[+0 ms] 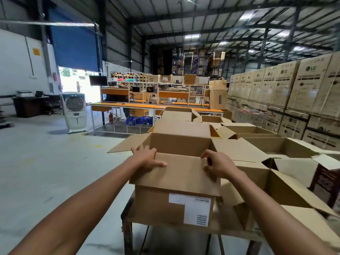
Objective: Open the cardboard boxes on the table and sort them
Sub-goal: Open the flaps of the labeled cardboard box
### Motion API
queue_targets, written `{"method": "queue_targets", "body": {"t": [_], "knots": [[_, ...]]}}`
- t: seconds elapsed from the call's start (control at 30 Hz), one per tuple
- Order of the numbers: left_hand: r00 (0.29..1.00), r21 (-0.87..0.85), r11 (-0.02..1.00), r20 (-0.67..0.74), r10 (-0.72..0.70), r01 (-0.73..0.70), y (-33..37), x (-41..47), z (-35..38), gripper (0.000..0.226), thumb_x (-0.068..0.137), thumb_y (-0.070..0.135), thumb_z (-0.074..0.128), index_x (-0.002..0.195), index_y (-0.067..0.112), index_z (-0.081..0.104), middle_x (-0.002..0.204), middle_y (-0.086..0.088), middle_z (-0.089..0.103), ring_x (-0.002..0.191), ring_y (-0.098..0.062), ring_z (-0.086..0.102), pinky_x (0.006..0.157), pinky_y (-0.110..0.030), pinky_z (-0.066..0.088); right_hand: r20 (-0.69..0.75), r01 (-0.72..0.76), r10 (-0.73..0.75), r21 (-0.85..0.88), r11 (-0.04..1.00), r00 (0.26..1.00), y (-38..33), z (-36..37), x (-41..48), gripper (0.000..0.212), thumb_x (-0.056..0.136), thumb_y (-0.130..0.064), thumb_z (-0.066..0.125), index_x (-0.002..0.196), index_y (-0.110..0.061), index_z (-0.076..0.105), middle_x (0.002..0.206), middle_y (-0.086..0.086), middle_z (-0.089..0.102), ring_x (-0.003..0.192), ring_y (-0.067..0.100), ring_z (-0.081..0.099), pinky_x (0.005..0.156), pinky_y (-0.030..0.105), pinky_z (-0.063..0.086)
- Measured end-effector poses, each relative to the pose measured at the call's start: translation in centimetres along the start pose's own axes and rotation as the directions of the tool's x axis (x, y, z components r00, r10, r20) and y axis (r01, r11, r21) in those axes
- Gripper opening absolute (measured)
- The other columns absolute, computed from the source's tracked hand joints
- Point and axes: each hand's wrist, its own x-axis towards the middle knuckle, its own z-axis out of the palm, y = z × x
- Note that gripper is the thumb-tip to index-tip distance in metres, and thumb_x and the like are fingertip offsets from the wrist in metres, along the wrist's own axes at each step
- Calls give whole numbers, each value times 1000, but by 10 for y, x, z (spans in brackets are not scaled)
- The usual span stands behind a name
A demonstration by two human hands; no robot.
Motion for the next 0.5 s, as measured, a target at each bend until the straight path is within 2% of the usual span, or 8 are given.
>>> {"method": "queue_targets", "body": {"t": [0.07,0.13,0.2,0.27,0.3,0.4,0.5], "knots": [[999,19,1000,-32,15,-14,1,0,5,83,76,88,42,133,29,48,148,-10,45,142,-34,32,113,-71,7,-52,-1,-1,-35,999,999,1,4,2,32,83,-30,74,109,-39,56,105,-7,67,91,15,62,79,37,60],[1000,39,999,24,18,-19,-2,7,-4,83,76,90,36,126,27,53,140,-6,54,134,-29,43,114,-68,13,-48,2,-2,8,1000,999,1,-2,7,20,87,-36,70,104,-36,60,100,-7,68,88,13,63,79,36,60],[993,-57,998,117,26,-19,-6,17,-18,95,75,92,27,131,21,56,142,-5,55,132,-27,46,114,-60,23,-25,25,-23,65,998,999,1,-10,15,18,91,-43,65,104,-31,66,97,-9,67,88,11,64,81,33,57],[991,-185,982,120,67,-44,-11,32,-28,109,70,95,23,140,16,53,146,-7,52,130,-25,49,112,-50,34,-32,44,-41,98,994,999,1,-16,28,26,94,-46,61,110,-26,67,100,-8,66,93,12,63,81,29,53],[993,-216,974,87,84,-63,-12,40,-32,108,72,94,25,140,16,52,144,-6,53,126,-23,52,110,-46,39,-48,48,-44,98,994,998,2,-18,36,28,95,-45,59,113,-25,68,105,-6,67,96,13,63,83,29,52],[995,-187,977,-14,97,-98,-9,73,-40,75,92,73,36,134,14,54,134,-6,58,115,-21,56,99,-36,46,-73,38,-36,34,999,997,11,-19,71,28,96,-42,59,116,-26,67,119,-2,69,103,17,62,88,34,53],[993,-101,989,-59,99,-105,-3,117,-47,61,98,57,45,141,14,46,142,-11,52,124,-23,53,102,-36,45,-32,8,-7,9,1000,999,22,-19,112,28,97,-36,61,123,-26,63,127,0,65,109,18,61,89,31,52]]}}
